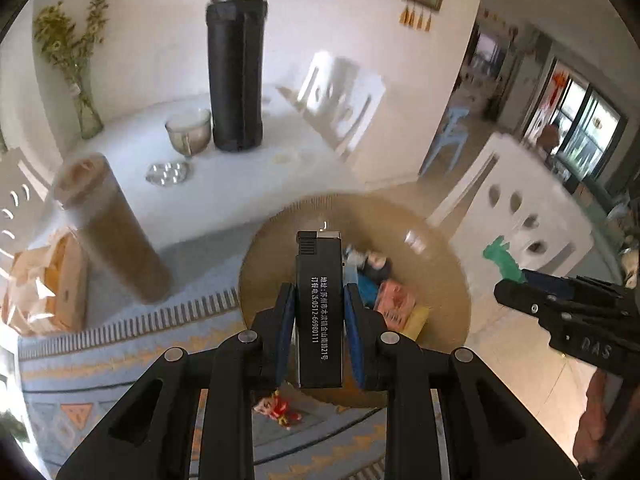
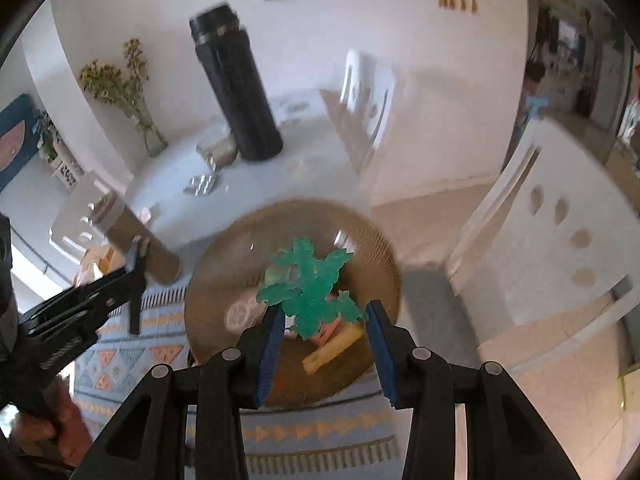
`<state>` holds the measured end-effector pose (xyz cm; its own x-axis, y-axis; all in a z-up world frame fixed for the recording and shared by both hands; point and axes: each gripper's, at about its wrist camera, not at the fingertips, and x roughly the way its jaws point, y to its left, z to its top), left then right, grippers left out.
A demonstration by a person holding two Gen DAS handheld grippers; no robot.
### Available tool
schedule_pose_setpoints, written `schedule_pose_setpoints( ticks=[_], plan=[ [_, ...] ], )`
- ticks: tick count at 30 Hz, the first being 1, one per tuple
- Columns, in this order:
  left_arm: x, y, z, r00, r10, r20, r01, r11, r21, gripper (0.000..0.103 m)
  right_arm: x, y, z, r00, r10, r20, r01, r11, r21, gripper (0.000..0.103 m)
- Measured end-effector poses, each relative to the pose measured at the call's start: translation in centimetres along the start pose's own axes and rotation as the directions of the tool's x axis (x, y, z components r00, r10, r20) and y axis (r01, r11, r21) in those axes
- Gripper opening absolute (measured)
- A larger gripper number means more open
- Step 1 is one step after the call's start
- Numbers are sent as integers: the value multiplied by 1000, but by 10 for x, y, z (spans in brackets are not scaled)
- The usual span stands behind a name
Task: Organize rigid objects
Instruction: 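Carry the black battery and green toy to the brown bowl and open both grippers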
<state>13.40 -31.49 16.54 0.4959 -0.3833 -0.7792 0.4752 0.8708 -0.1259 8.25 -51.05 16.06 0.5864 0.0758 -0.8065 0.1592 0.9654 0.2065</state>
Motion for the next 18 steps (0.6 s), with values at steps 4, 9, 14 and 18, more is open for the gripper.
schedule_pose_setpoints(
  ticks=[4,9,14,18],
  plan=[
    [18,-5,-9,998,-35,-51,34,999,-16,21,21,2,-6,998,17,-59,-17,1000,-6,41],
    [24,-11,-8,997,-49,-64,49,999,1,21,30,9,-6,997,28,-77,-30,999,-26,41],
    [21,-11,-6,999,-23,-43,24,1000,19,22,33,19,-6,996,47,-71,-51,997,-50,41],
    [11,-4,-10,1000,20,-20,-20,1000,12,44,38,22,-8,995,32,-99,-37,998,-51,52]
  ],
)
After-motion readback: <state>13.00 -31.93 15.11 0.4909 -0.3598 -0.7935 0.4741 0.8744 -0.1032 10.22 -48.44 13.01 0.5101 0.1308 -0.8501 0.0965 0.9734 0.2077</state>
